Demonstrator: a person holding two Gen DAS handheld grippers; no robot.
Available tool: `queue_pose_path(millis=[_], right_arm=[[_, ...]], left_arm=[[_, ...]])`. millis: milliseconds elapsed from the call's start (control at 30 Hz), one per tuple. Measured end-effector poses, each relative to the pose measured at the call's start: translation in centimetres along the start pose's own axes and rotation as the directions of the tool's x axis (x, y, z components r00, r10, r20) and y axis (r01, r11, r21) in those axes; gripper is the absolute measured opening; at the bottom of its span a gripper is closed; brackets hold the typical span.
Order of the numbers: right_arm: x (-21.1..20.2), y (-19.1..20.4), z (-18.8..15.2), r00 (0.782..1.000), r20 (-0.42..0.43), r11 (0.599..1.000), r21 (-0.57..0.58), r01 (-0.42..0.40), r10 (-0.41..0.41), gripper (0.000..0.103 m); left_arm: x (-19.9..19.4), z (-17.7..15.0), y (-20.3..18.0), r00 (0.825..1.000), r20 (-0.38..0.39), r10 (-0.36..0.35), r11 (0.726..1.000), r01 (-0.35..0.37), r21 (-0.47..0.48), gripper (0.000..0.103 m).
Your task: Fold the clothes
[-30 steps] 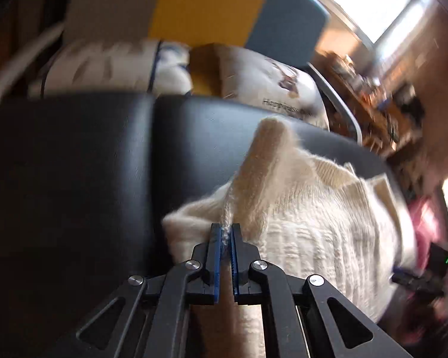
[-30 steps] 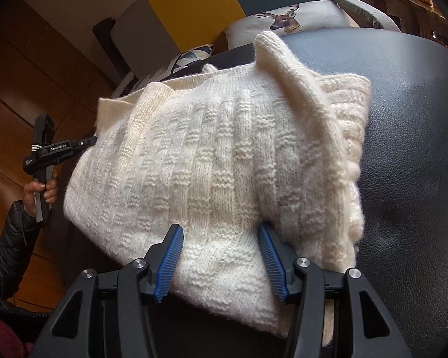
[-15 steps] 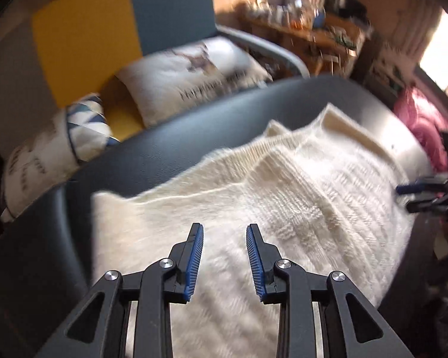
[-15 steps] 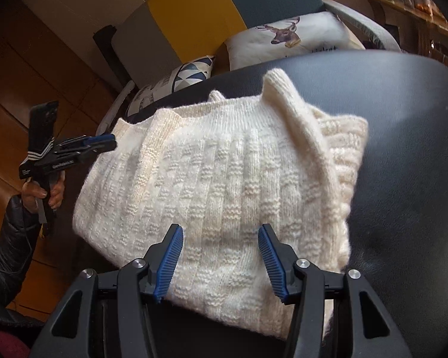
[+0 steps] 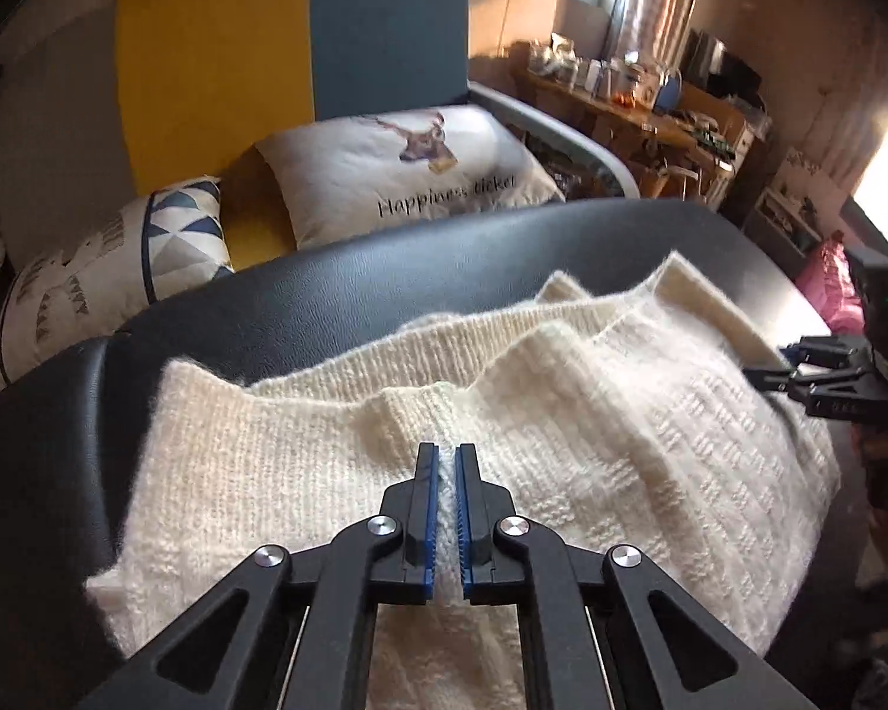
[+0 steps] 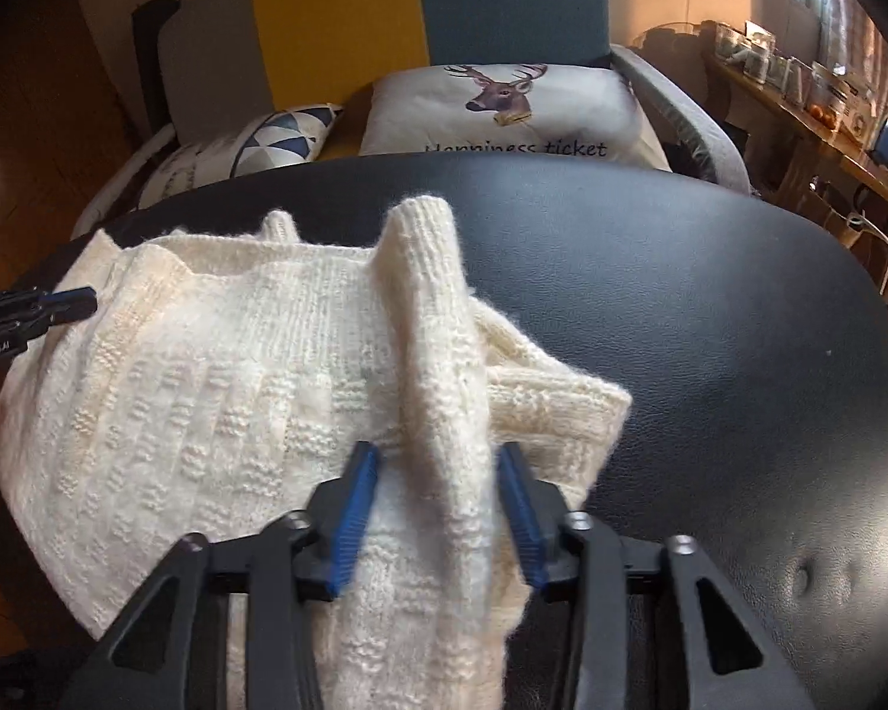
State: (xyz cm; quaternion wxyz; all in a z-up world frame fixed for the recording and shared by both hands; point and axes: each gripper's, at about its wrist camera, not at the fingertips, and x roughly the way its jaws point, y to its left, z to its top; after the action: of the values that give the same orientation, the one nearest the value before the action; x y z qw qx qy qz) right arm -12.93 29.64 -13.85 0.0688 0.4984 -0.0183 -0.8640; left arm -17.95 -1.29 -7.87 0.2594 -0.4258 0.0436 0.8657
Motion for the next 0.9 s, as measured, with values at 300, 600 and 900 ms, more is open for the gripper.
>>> queue_pose_path(millis=[300, 600, 900], right_arm=[[0.4, -0.9, -1.3, 1.000, -0.008, 0.998, 0.056, 0.023, -0.022, 0.019], [-3.7, 2.8, 2.5, 0.991, 0.125, 0.998, -0.037, -0.045, 0.049, 0.031], [5.6, 9.2, 8.0, 0.997, -0.068, 0.991, -0.128, -0.048, 0.040, 0.036]], left_arm=[[4.0, 1.3, 1.3, 0.993, 0.010, 0.119, 0.989, -0.117, -0.087, 0.006], [-1.0, 0.7, 2.4, 0.989, 0.123, 0.078, 0.993, -0.066, -0.096, 0.014], [2.1, -1.0, 3.5, 0.990, -0.011, 0.143, 0.990, -0.143, 0.011, 0.020]])
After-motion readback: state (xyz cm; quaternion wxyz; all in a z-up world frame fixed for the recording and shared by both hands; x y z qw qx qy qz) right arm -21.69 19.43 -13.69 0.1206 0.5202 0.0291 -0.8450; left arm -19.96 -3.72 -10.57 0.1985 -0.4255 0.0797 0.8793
